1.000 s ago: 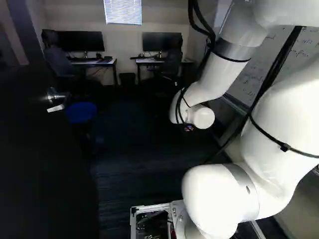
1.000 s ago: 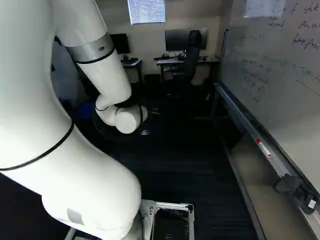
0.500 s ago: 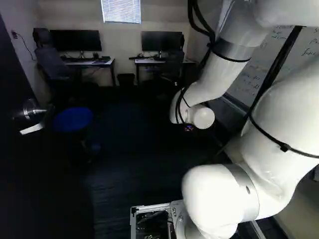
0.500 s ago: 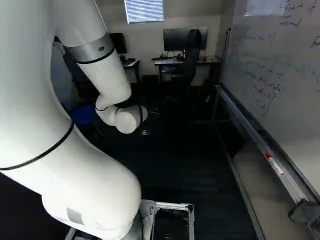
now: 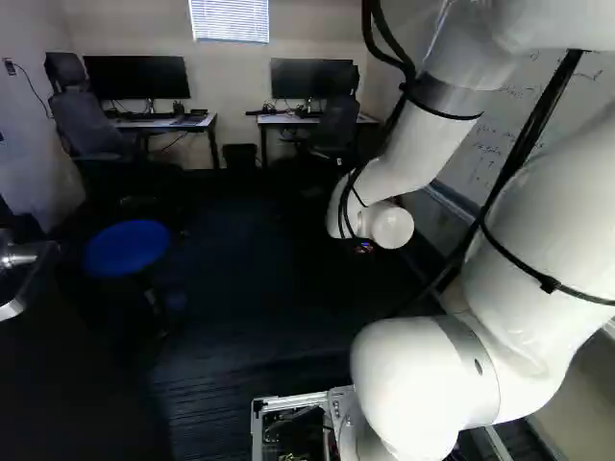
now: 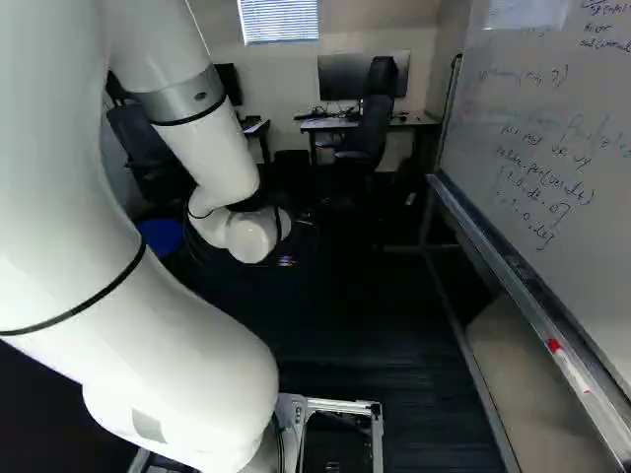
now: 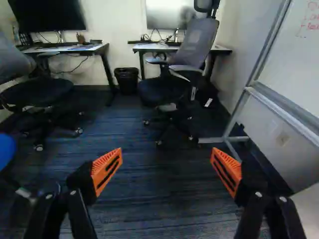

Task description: Open the door and move inside

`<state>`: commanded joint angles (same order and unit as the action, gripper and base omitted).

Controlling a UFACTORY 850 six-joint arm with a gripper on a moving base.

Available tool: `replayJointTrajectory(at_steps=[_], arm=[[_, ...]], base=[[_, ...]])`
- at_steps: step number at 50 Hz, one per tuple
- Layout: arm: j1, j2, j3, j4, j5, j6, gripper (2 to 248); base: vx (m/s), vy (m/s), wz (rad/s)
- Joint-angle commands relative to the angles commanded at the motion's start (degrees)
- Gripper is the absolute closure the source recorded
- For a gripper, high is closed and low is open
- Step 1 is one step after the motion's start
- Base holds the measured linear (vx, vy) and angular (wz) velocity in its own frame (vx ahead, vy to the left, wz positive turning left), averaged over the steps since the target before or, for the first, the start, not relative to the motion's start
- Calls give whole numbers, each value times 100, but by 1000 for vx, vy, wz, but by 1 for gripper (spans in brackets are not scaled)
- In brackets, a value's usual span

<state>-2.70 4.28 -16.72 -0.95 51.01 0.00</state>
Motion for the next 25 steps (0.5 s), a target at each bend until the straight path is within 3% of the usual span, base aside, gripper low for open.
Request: replayJointTrajectory(at_steps=[25], arm=[[0,0,0,0,0,0,3]], base=[[197,1,-6]])
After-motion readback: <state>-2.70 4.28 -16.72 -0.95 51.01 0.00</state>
